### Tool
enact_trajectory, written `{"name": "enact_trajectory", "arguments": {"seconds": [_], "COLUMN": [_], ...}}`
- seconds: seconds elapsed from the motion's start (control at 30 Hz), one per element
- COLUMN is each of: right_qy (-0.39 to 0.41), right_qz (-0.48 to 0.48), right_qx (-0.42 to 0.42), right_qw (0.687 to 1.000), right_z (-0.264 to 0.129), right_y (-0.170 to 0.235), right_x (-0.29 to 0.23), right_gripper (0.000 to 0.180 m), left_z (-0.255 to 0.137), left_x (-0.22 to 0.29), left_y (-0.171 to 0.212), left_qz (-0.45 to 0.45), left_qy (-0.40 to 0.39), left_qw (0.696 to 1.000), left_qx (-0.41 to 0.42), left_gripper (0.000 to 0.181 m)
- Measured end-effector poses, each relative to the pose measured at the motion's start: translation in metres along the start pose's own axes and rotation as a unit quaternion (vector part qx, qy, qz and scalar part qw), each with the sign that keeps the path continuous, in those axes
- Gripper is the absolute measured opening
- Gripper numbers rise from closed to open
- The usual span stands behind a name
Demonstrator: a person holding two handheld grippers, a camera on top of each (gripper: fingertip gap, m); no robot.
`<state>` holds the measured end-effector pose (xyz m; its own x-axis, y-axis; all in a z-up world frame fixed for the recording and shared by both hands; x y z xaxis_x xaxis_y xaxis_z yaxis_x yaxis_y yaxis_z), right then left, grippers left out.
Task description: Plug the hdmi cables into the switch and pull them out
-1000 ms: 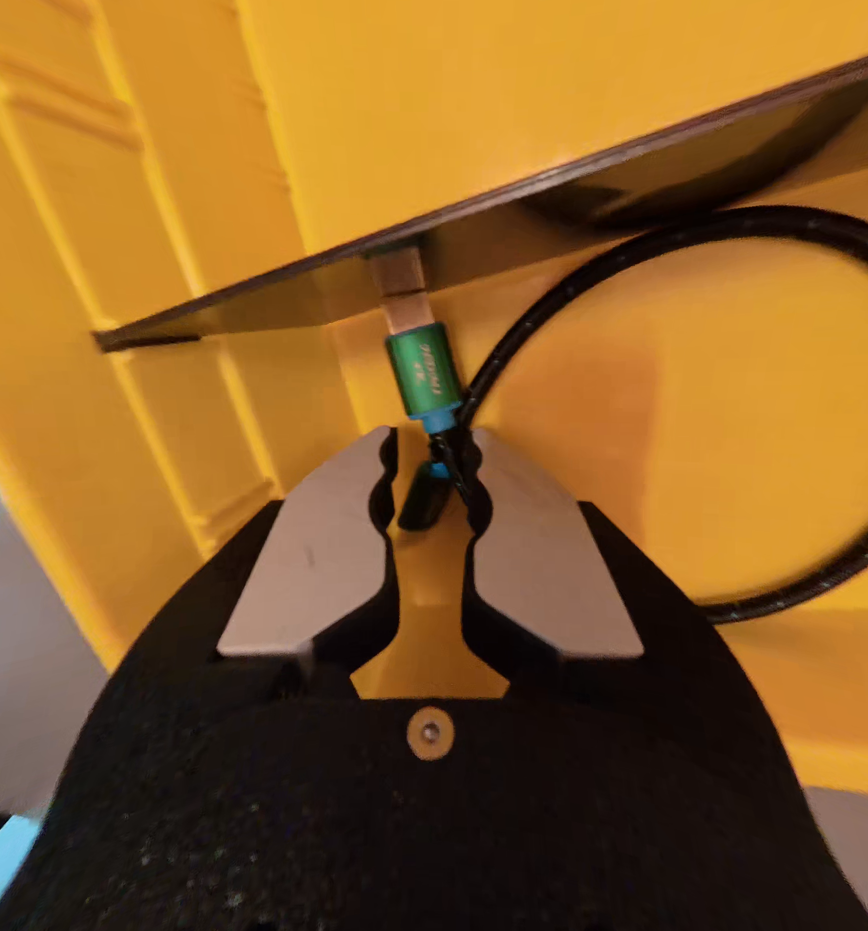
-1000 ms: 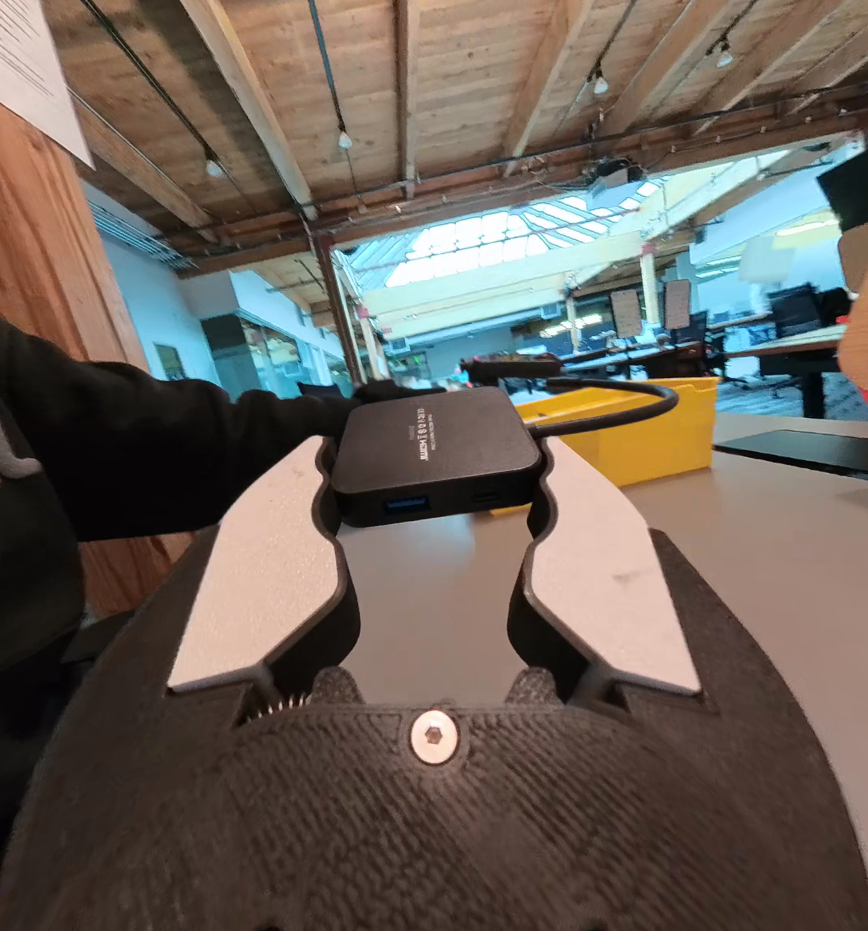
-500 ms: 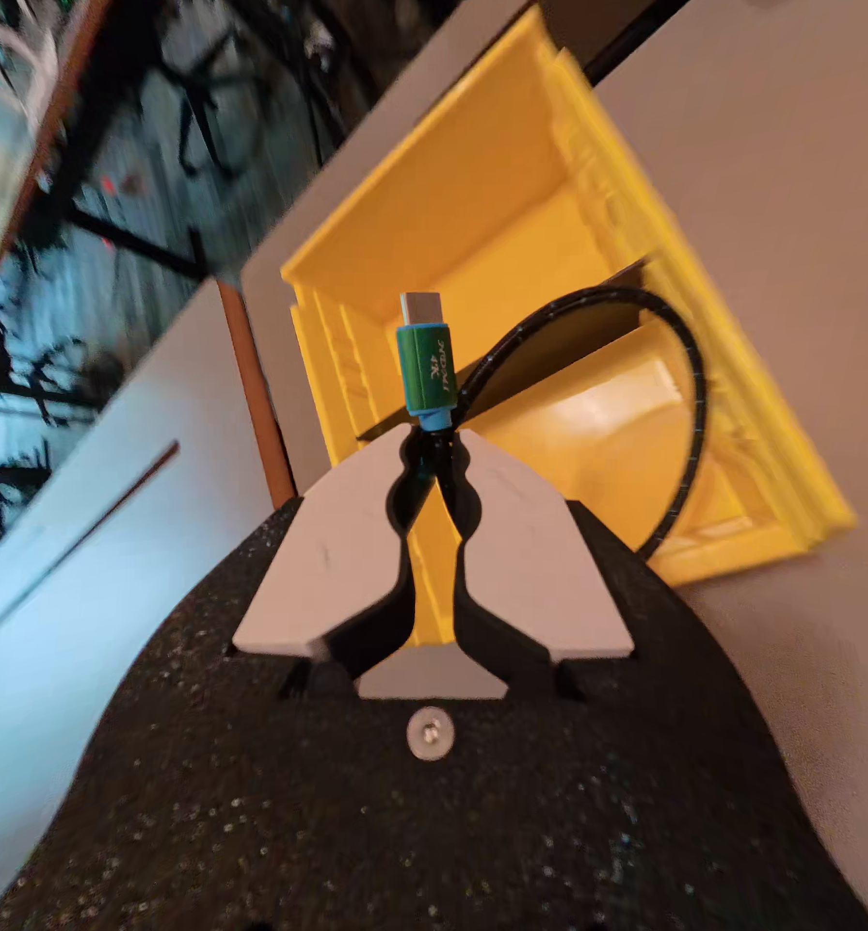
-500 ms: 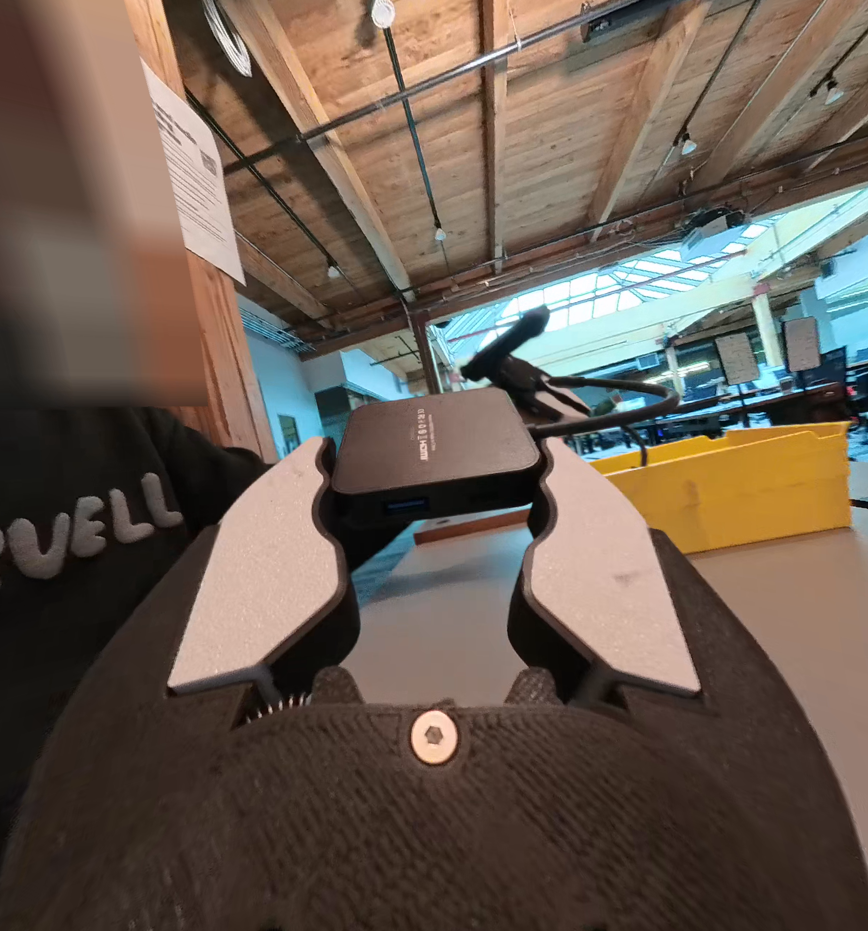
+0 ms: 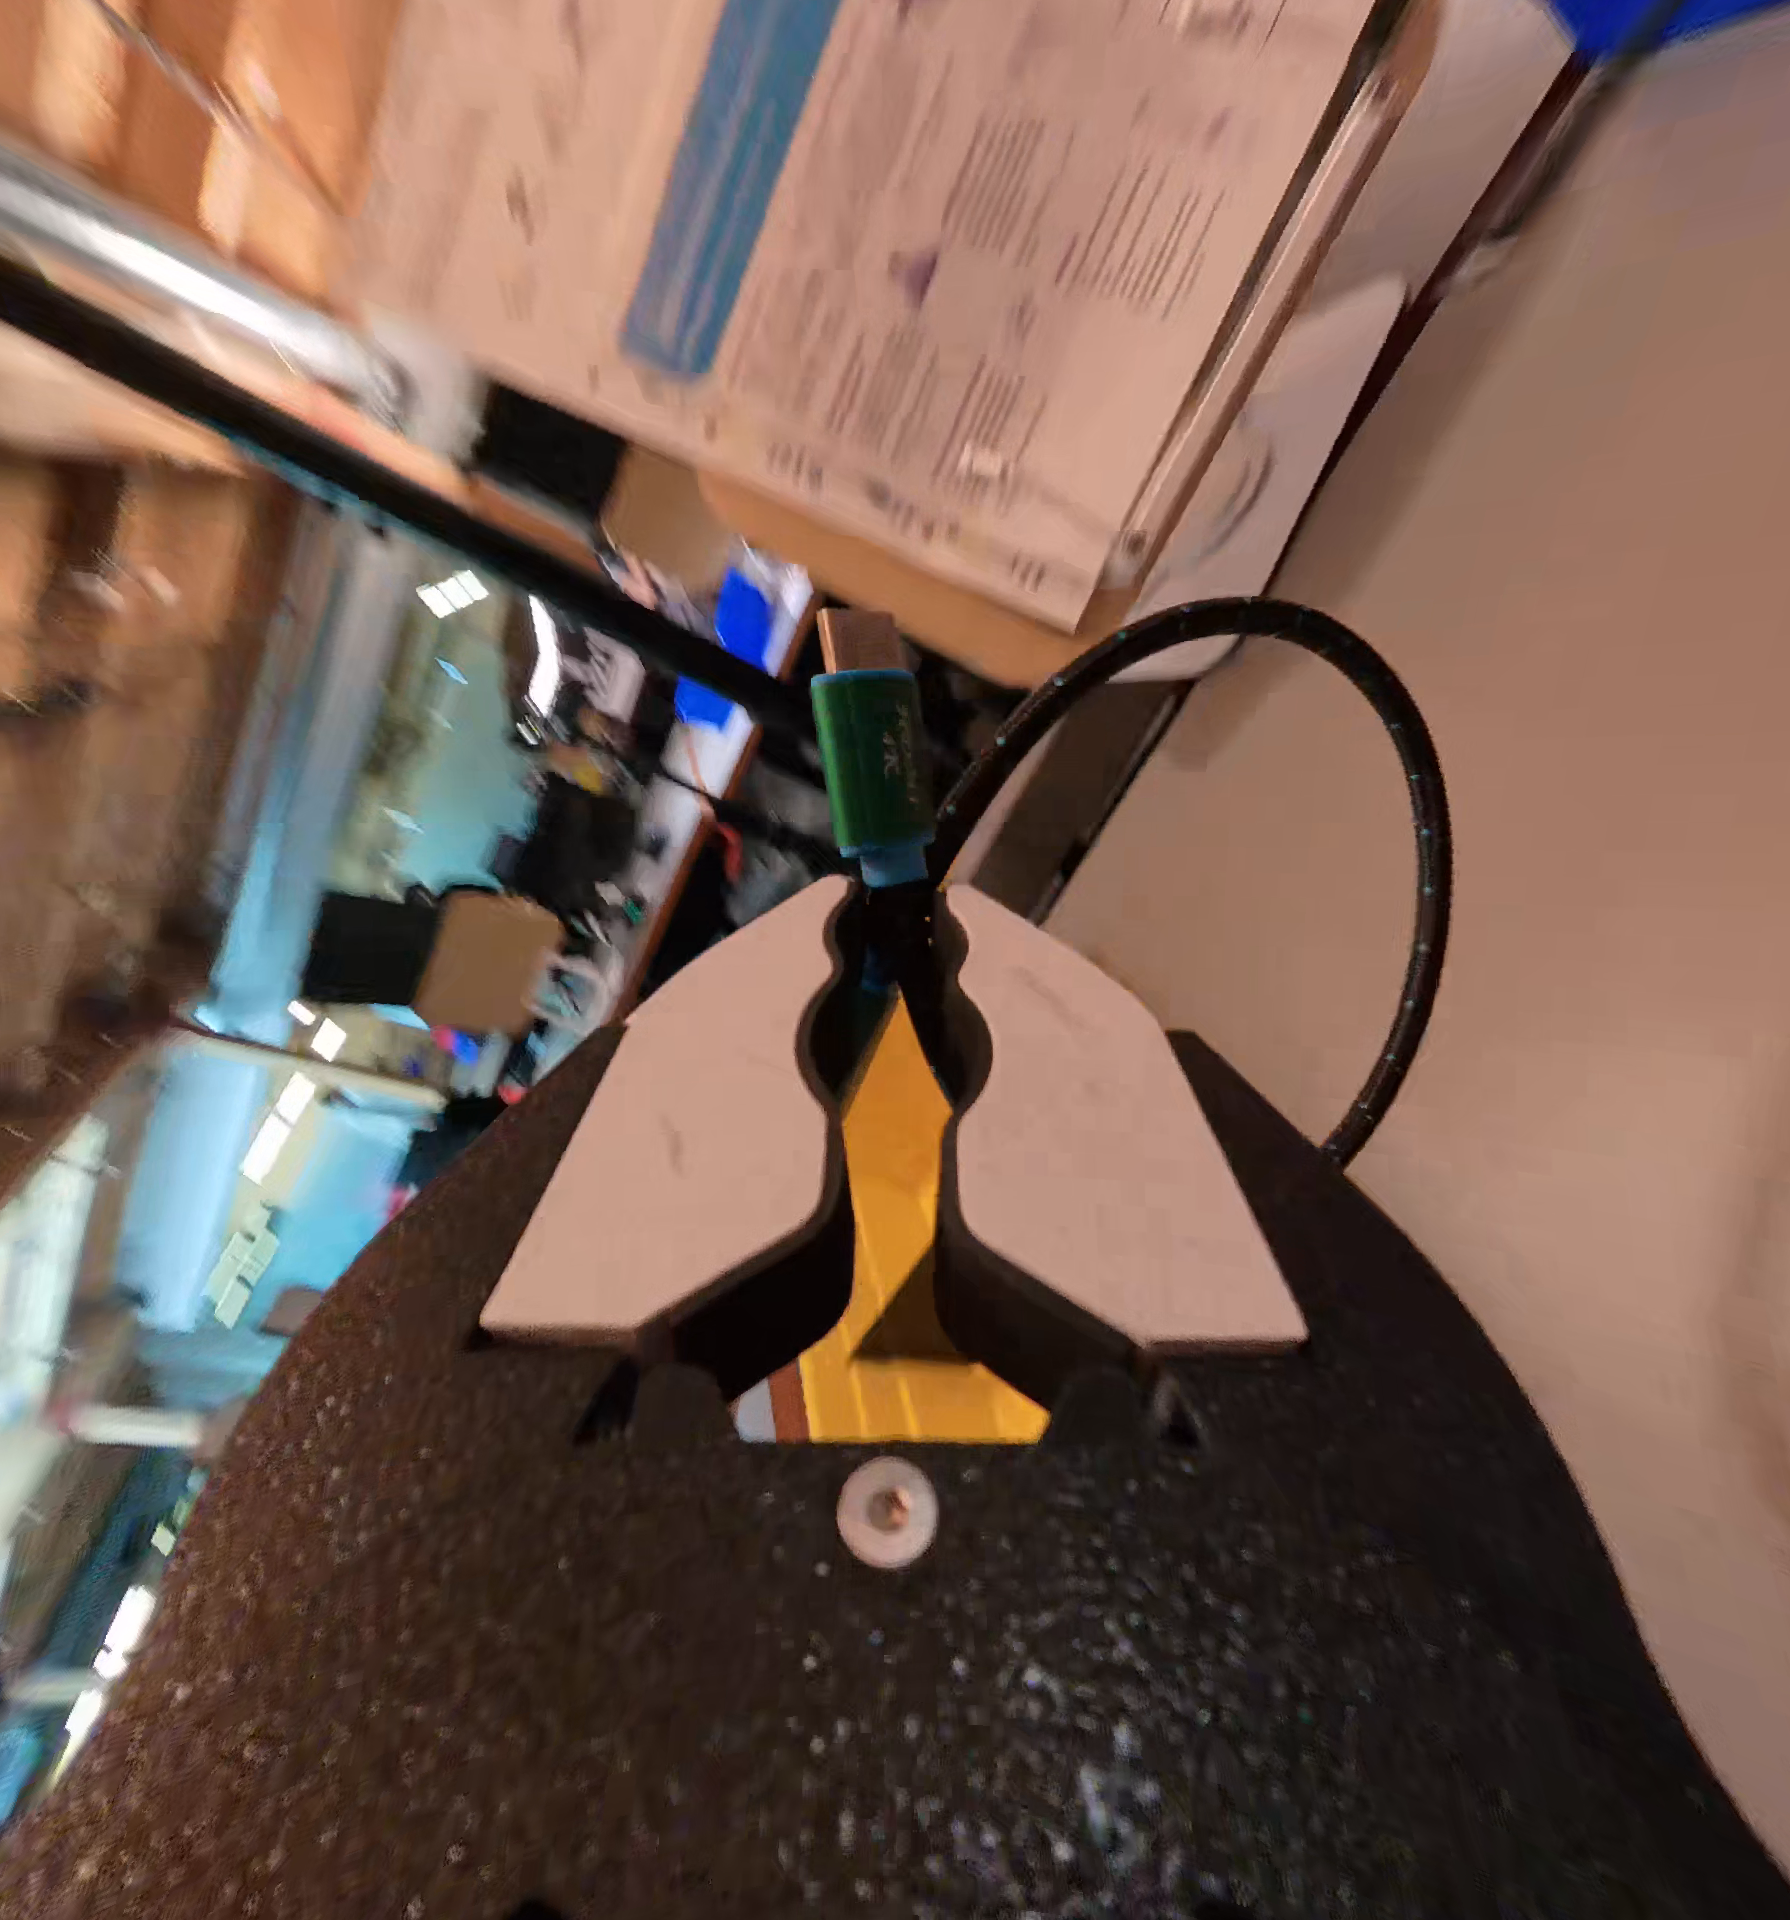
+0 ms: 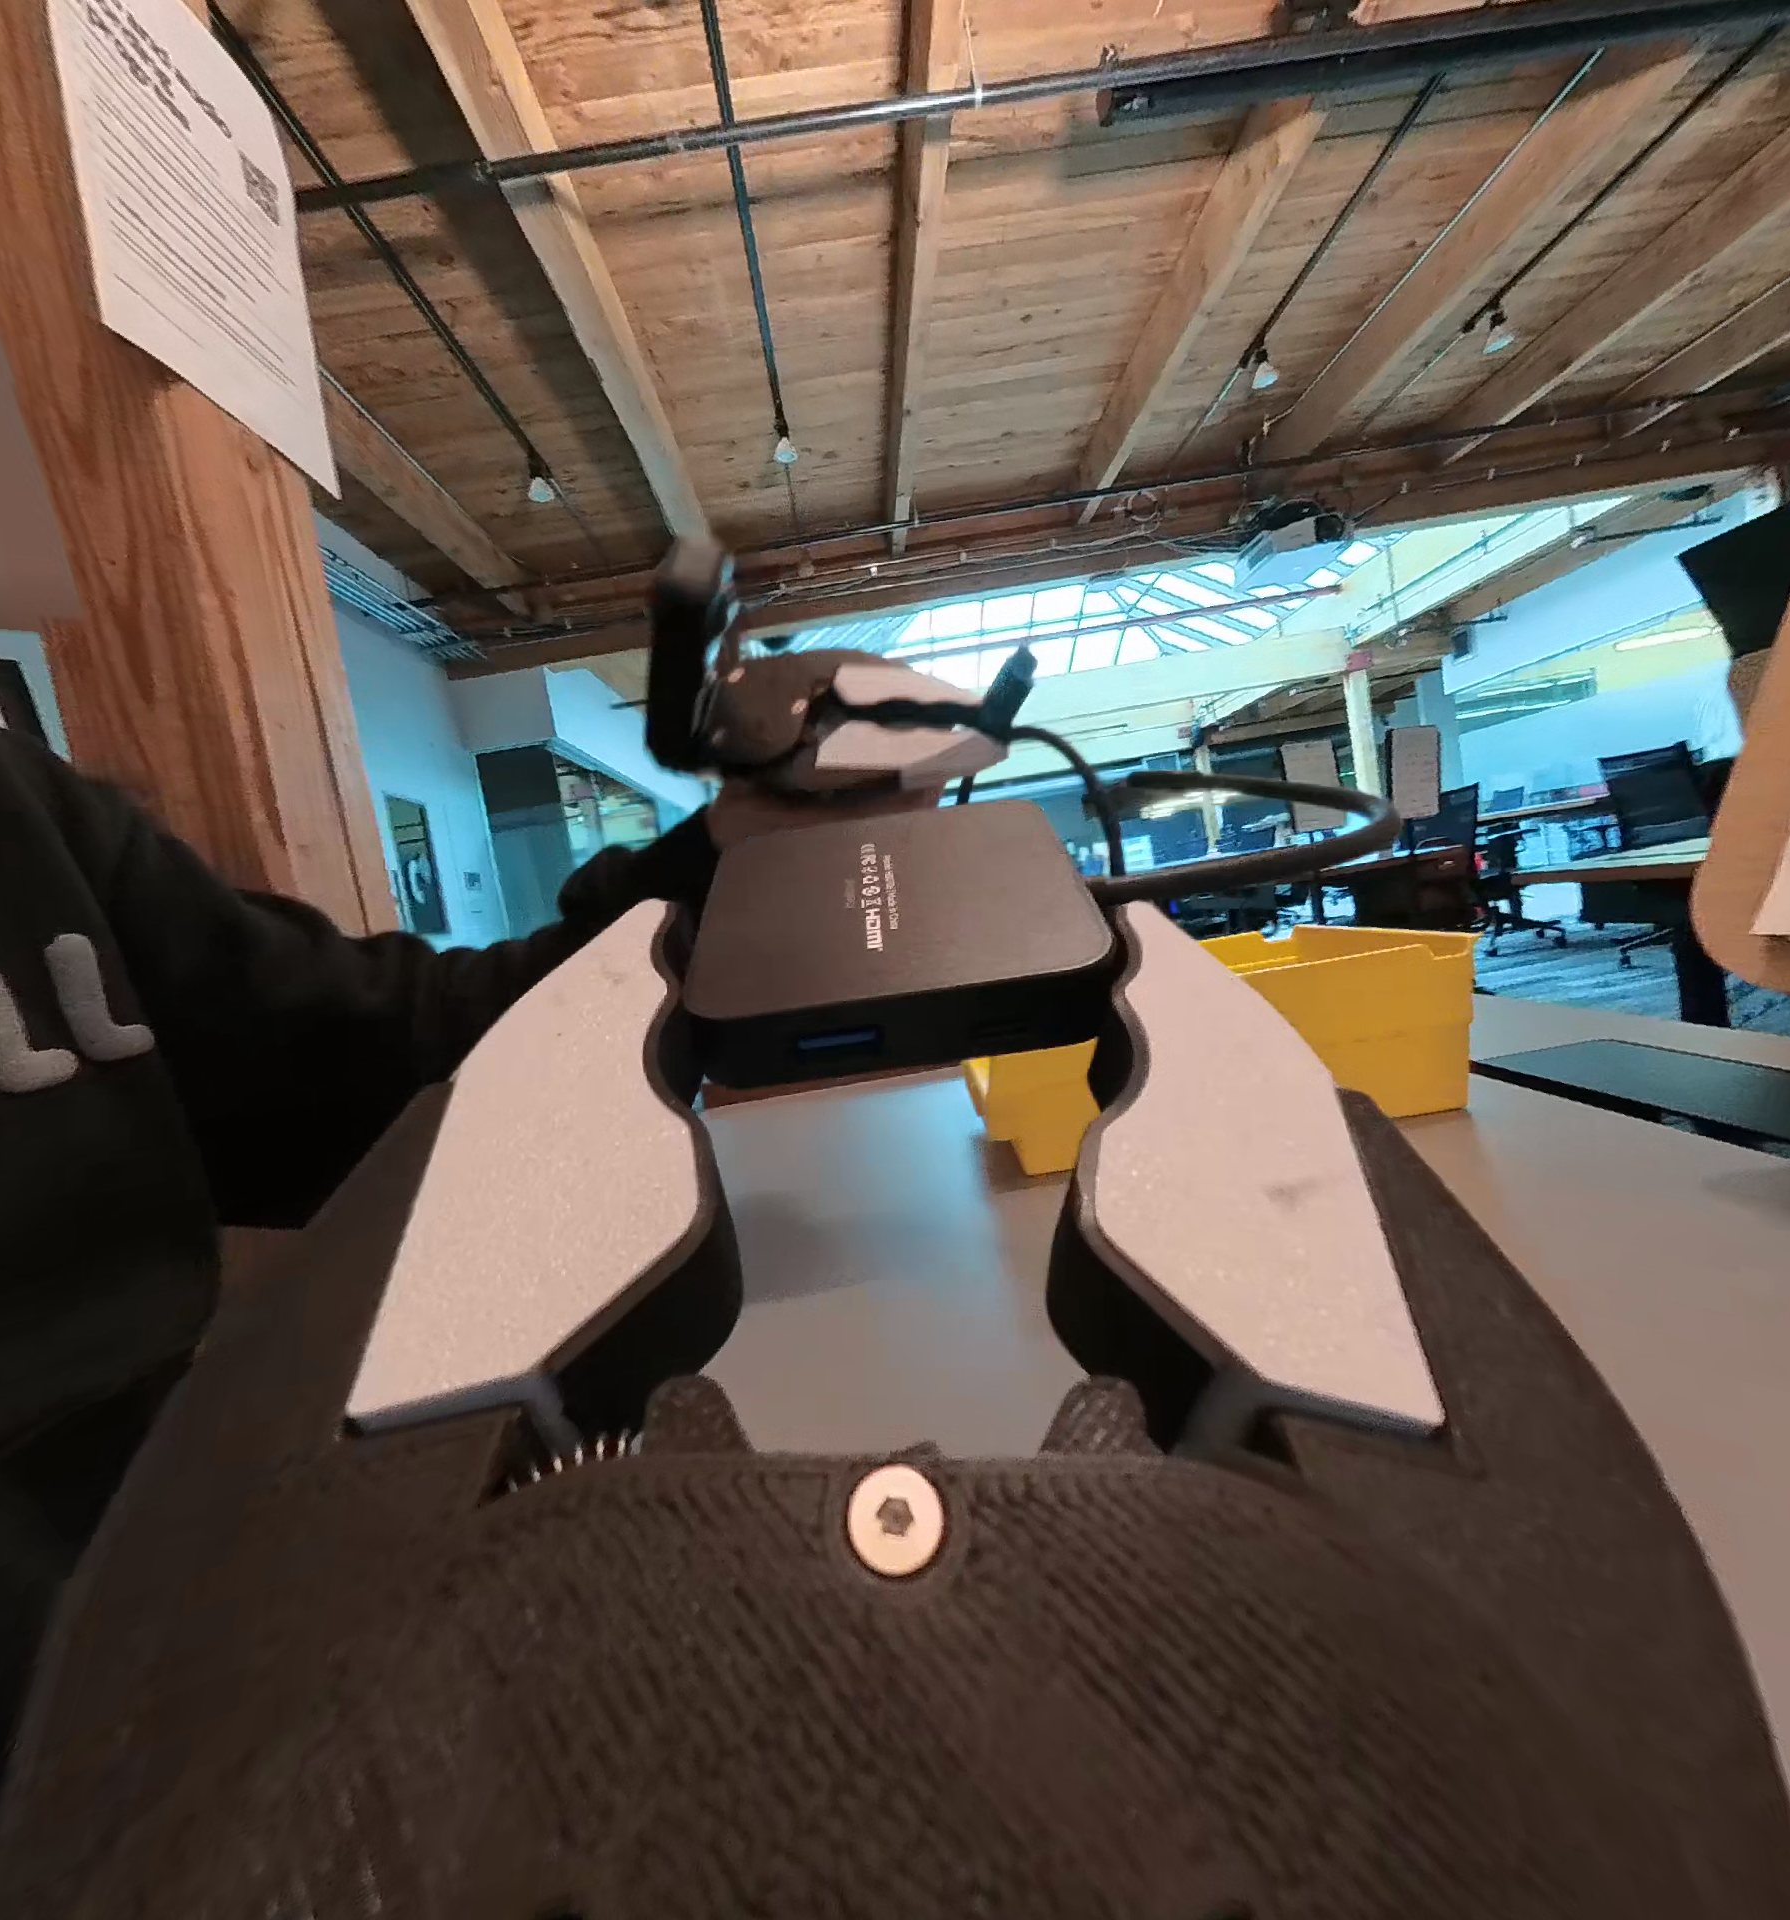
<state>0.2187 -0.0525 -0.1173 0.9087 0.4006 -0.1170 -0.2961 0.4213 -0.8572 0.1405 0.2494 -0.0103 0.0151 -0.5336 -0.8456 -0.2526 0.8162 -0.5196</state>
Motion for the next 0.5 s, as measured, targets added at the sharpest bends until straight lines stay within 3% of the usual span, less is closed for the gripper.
{"name": "enact_trajectory", "arguments": {"seconds": [0.1, 0.3, 0.37, 0.5], "right_qy": [0.018, 0.023, 0.023, 0.016], "right_qz": [-0.015, -0.017, -0.019, -0.023], "right_qx": [-0.011, -0.009, -0.015, -0.034], "right_qw": [1.0, 1.0, 0.999, 0.999], "right_z": [-0.005, -0.008, -0.007, -0.005], "right_y": [-0.002, -0.003, -0.002, 0.002], "right_x": [0.003, 0.004, 0.004, 0.002], "right_gripper": [0.076, 0.075, 0.075, 0.076], "left_z": [-0.006, -0.036, -0.047, -0.07], "left_x": [0.062, 0.168, 0.185, 0.219], "left_y": [-0.007, -0.017, -0.023, -0.022], "left_qz": [0.057, 0.14, 0.154, 0.15], "left_qy": [-0.048, -0.048, 0.001, 0.18], "left_qw": [0.995, 0.977, 0.977, 0.965], "left_qx": [0.06, 0.154, 0.15, 0.118], "left_gripper": [0.011, 0.011, 0.012, 0.015]}}
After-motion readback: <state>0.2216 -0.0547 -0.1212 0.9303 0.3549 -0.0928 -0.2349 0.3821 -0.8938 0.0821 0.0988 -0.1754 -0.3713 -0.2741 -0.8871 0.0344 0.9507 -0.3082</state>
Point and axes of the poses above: each gripper's, where its closed fingertips meet, z out along the fingers, y out of its underside, x = y × z across the jaws, the point moved 6 cm from there along -z, back along the fingers, and after that the axes turned 6 degrees about -y, right-handed, at the moved point
